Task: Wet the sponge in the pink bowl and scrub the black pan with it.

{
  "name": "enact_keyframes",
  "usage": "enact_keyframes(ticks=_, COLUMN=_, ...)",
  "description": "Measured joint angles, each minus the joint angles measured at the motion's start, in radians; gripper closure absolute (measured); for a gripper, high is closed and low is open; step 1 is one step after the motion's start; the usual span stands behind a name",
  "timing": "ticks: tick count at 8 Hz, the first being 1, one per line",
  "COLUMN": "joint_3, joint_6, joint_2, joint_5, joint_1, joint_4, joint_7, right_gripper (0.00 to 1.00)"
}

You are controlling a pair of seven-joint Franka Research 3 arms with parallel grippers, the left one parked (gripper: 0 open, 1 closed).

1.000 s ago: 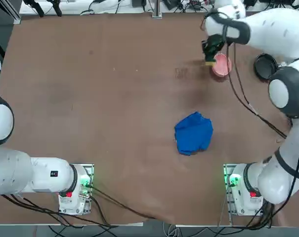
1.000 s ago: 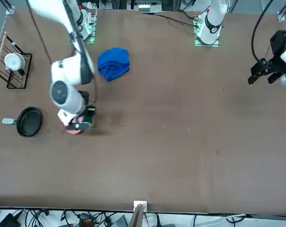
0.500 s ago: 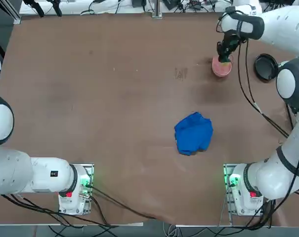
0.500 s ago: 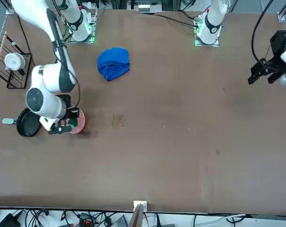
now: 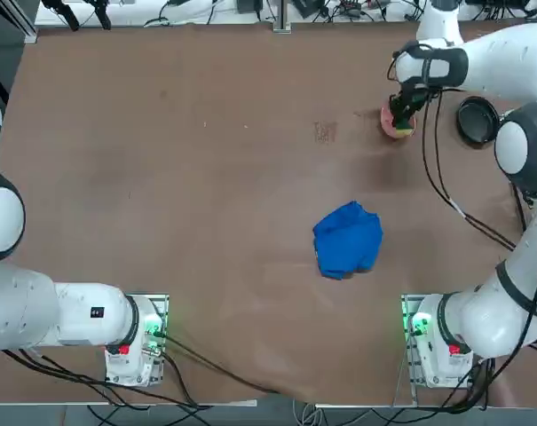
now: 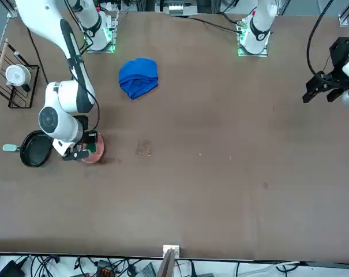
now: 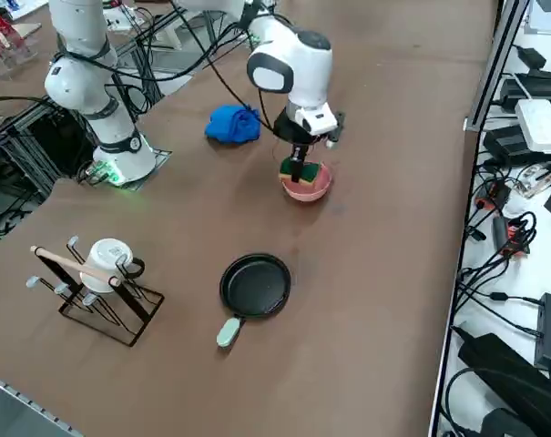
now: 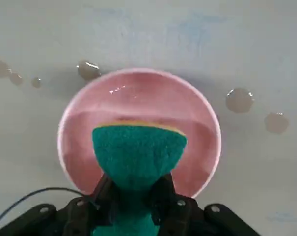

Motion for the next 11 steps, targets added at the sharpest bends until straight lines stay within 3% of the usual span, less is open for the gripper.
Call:
enact_keyframes(ticks=6, joint_3=0.004, joint_6=0.118, joint_2=0.077, joint_5=0.001, joint_1=-0.017, joint_4=-0.003, joint_7=-0.001, right_gripper=0.63)
enact_keyframes(ticks=11, joint_3=0.009, joint_6=0.139, joint_2=0.09, joint_5=0.002, joint_1=-0.016, joint_4=-0.003, joint_7=0.0, right_gripper=0.63)
